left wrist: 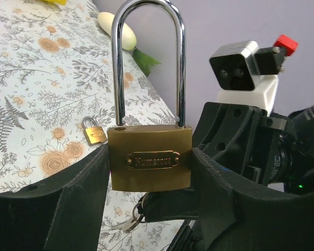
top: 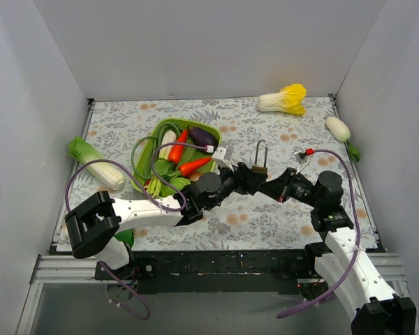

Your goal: Unlock with the key

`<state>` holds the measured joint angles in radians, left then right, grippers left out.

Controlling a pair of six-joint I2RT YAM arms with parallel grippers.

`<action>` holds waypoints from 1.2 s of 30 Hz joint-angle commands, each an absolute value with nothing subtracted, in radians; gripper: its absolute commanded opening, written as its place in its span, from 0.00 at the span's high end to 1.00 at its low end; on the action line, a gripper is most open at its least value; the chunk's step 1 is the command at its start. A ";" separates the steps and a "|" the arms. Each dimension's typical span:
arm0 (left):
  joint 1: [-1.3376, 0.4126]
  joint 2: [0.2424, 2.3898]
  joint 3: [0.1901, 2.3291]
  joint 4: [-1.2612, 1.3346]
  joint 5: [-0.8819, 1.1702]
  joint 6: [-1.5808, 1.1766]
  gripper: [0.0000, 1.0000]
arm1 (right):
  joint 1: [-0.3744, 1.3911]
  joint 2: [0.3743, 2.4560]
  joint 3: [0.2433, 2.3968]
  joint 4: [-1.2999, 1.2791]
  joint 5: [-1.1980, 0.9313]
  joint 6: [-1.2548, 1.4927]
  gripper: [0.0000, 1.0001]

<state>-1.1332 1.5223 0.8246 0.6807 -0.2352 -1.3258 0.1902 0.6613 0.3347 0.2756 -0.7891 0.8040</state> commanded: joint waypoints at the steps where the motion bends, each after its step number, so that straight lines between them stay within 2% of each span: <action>1: -1.238 1.514 0.894 0.436 -0.144 -1.440 1.00 | 0.173 0.631 0.475 0.273 -0.592 0.641 0.89; 5: -1.200 1.519 0.900 0.422 -0.127 -1.493 1.00 | 0.175 0.603 0.463 0.177 -0.598 0.589 0.68; 8: -1.171 1.511 0.908 0.400 -0.112 -1.506 1.00 | 0.173 0.572 0.446 0.104 -0.600 0.557 0.59; 13: -1.123 1.494 0.900 0.382 -0.078 -1.502 1.00 | 0.175 0.526 0.451 0.002 -0.583 0.488 0.50; 14: -1.106 1.491 0.888 0.385 -0.069 -1.500 1.00 | 0.175 0.519 0.456 -0.035 -0.572 0.480 0.43; 19: -1.062 1.419 0.801 0.443 -0.002 -1.474 1.00 | 0.175 0.506 0.540 -0.118 -0.561 0.416 0.37; 25: -1.011 1.310 0.697 0.465 0.181 -1.391 1.00 | 0.173 0.561 0.658 -0.108 -0.630 0.351 0.34; 32: -0.922 1.207 0.604 0.532 0.454 -1.364 1.00 | 0.175 0.673 0.666 0.092 -0.964 0.319 0.34; 36: -0.876 1.203 0.577 0.592 0.629 -1.396 1.00 | 0.173 0.729 0.678 0.094 -1.049 0.253 0.34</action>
